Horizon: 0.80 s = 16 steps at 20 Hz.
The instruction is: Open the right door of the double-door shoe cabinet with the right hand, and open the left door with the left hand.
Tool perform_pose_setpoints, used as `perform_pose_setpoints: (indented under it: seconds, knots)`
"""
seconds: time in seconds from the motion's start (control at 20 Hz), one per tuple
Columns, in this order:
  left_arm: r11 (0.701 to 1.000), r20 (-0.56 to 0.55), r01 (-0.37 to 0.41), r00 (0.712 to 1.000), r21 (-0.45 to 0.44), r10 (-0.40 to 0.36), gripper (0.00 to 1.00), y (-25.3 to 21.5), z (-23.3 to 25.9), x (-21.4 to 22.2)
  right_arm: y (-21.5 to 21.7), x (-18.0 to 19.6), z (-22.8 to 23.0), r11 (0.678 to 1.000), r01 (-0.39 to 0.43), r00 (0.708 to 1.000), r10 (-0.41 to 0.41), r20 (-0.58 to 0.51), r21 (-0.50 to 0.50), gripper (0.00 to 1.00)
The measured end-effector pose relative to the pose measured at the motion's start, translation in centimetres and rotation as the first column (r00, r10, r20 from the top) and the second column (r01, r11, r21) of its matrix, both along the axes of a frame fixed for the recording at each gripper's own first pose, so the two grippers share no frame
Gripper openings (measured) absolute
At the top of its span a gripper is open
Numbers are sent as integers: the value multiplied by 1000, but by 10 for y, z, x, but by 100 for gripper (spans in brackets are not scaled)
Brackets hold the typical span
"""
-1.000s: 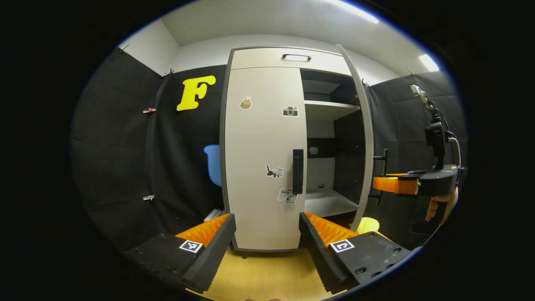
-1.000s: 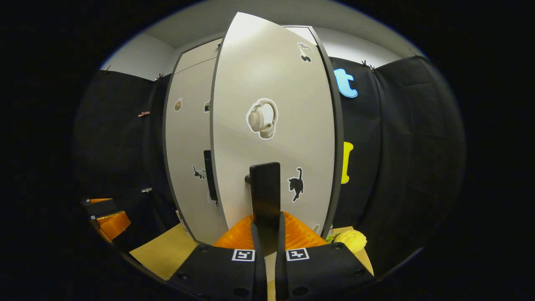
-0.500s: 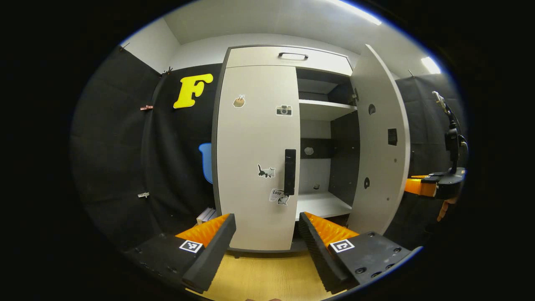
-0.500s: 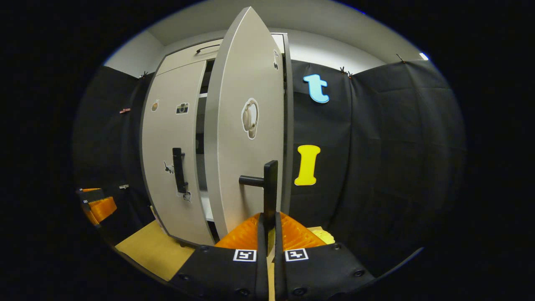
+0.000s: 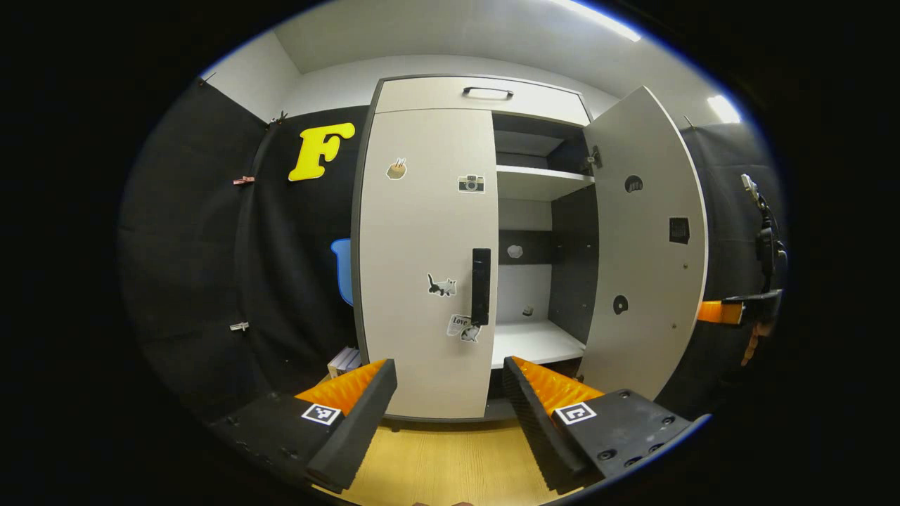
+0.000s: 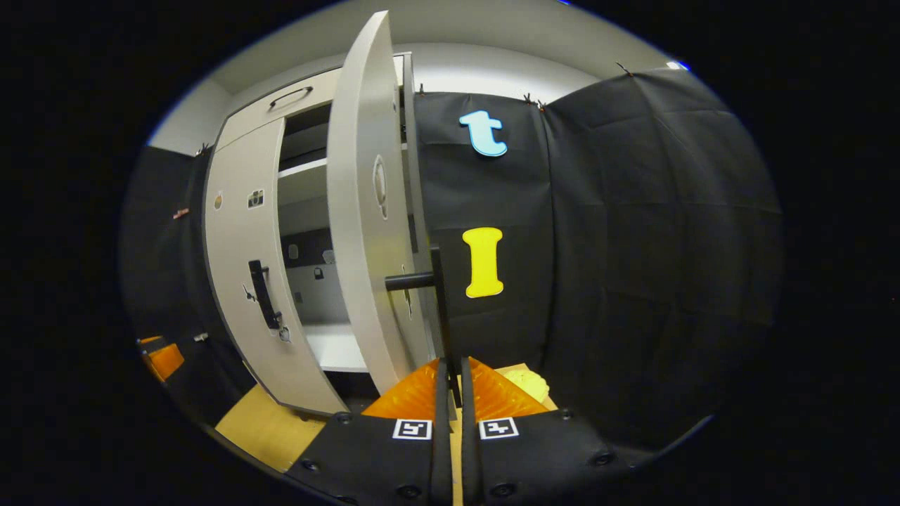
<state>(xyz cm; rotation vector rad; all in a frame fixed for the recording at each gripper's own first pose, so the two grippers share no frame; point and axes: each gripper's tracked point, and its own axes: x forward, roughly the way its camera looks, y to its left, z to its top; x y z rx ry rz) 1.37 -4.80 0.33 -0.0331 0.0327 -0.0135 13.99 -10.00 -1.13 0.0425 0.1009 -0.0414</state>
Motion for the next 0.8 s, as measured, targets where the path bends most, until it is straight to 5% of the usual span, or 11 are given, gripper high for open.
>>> perform_pose_setpoints:
  seconds: [0.8]
  knots:
    - [1000, 14, 28, 1000, 7, -29, 95, 11, 6, -9, 37, -70, -20, 998, -12, 1000, 13, -23, 60, 12]
